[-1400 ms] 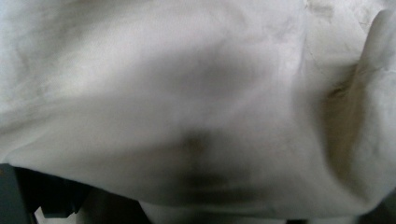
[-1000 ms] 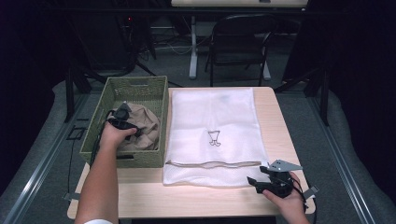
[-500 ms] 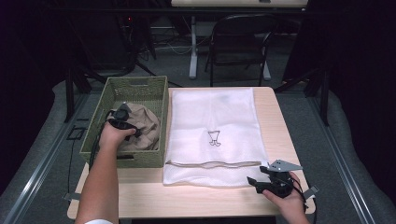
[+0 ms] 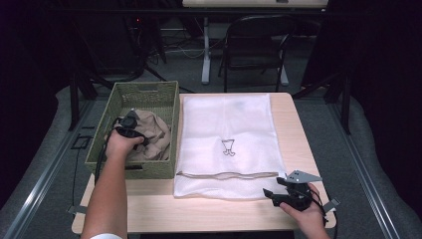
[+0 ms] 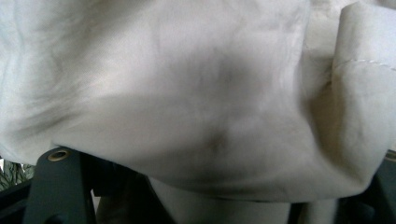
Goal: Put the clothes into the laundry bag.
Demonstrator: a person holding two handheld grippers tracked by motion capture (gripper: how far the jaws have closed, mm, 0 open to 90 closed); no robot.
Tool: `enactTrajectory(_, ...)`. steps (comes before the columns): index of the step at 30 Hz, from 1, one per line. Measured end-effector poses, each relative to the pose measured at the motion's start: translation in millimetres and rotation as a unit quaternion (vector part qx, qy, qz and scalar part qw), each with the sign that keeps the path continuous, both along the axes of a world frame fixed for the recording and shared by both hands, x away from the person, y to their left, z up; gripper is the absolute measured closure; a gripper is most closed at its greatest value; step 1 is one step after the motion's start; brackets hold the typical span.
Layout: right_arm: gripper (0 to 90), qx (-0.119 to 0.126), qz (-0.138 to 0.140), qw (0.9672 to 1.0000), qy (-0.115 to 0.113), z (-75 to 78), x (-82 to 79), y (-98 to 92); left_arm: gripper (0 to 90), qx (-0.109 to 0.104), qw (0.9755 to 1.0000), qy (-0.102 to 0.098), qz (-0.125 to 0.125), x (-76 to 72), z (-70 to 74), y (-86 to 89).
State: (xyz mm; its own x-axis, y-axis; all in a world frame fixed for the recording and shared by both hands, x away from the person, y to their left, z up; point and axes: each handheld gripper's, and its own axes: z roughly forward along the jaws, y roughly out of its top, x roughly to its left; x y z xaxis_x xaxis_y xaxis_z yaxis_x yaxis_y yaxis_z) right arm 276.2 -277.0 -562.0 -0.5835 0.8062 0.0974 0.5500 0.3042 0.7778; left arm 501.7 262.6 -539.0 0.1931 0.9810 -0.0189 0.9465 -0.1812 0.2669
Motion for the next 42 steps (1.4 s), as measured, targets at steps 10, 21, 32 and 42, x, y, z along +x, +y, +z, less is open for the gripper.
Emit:
enactTrajectory(10, 28.9, 0.003, -0.002, 1.0000, 0.000, -0.6, 0.0, 0.6, 31.8, 0.011, 0.9999, -0.004, -0.003, -0.3, 0.0, -1.2)
enactTrajectory(21, 28.9, 0.003, -0.001, 1.0000, 0.001, -0.5, -0.2, 0.1, 36.4, 0.006, 1.0000, -0.001, 0.002, 0.6, 0.5, 0.2)
enactTrajectory(32, 29.0, -0.001, 0.001, 1.0000, -0.001, 0.0, -0.2, 0.0, 40.8, 0.008, 1.0000, -0.006, -0.002, -0.3, 1.6, 0.8)
enactTrajectory(42, 29.0, -0.002, 0.000, 1.0000, 0.000, 0.4, 0.0, -0.4, 52.8, 0.010, 0.9999, -0.010, 0.004, -1.5, 7.0, 1.1)
